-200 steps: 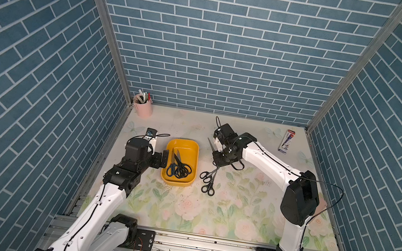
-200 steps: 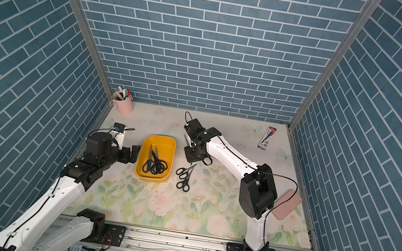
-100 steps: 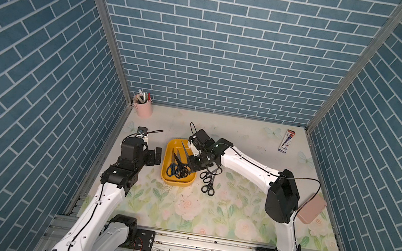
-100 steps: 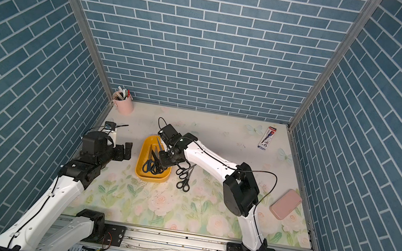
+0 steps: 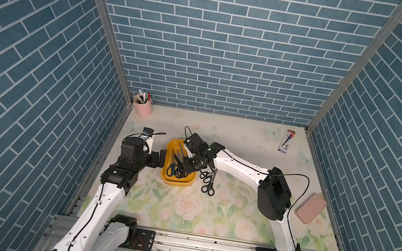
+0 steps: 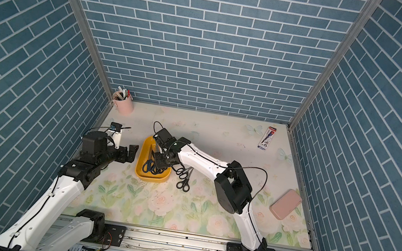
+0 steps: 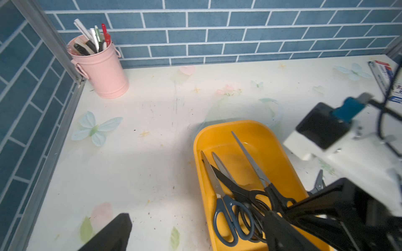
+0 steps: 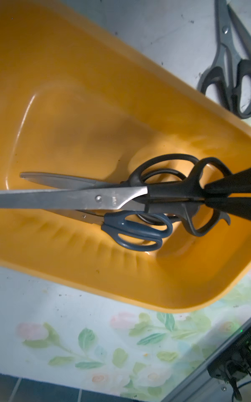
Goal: Put the scissors into the storage box
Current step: Place the scissors in the storage box, then pick up the scissors from the center of the board.
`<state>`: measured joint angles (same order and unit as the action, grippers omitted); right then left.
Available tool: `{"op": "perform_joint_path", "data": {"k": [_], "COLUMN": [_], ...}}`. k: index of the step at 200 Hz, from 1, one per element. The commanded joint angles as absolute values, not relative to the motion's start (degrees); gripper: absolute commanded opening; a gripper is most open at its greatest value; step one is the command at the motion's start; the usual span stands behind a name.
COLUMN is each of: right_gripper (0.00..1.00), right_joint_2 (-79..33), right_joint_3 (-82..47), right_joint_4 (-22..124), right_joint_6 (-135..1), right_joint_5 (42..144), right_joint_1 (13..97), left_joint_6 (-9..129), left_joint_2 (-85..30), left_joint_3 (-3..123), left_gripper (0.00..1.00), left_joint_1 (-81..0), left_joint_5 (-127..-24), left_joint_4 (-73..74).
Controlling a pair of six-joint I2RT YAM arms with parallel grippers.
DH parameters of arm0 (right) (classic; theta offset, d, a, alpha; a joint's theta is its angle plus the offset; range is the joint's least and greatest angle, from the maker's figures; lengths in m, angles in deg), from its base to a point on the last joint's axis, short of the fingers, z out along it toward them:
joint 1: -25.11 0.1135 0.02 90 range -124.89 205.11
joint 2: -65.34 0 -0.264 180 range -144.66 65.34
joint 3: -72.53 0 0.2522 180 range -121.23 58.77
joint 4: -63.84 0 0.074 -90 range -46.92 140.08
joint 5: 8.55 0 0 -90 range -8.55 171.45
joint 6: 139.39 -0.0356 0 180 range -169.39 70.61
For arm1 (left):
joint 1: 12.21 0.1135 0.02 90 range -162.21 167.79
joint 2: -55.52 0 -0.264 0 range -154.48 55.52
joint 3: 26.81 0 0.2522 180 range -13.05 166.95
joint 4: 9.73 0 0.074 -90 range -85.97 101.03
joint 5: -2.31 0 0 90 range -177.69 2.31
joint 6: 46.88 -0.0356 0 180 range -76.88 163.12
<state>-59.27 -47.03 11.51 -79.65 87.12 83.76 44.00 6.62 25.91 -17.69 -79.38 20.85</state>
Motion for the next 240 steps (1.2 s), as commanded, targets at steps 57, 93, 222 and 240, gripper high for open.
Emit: {"op": "perform_joint_path", "data": {"k": [57, 93, 222, 240], "right_gripper": [0.0, 0.07, 0.4, 0.45], "right_joint_2": [-64.7, -64.8, -42.7, -36.6], "right_joint_3": [-52.4, -53.2, -39.0, -32.0], "right_joint_4": [10.5, 9.8, 19.3, 22.8], "right_joint_6": [-80.3, -79.2, -75.7, -76.2], "right_joint_5": [86.1, 86.1, 66.1, 62.5], "right_joint_1": [84.7, 84.7, 84.6, 83.8], "left_joint_6": [42.4, 42.6, 43.7, 44.2], "left_joint_2": [7.0, 7.0, 12.4, 13.5], "left_joint_3": [25.8, 25.9, 24.5, 24.7], "left_gripper": [1.0, 1.0, 1.0, 1.0], "left_joint_1": [-17.3, -17.3, -17.3, -17.5], "left_joint_5": [-73.4, -74.3, -61.9, -60.0], "left_joint_4": [19.4, 19.6, 14.1, 13.5]}}
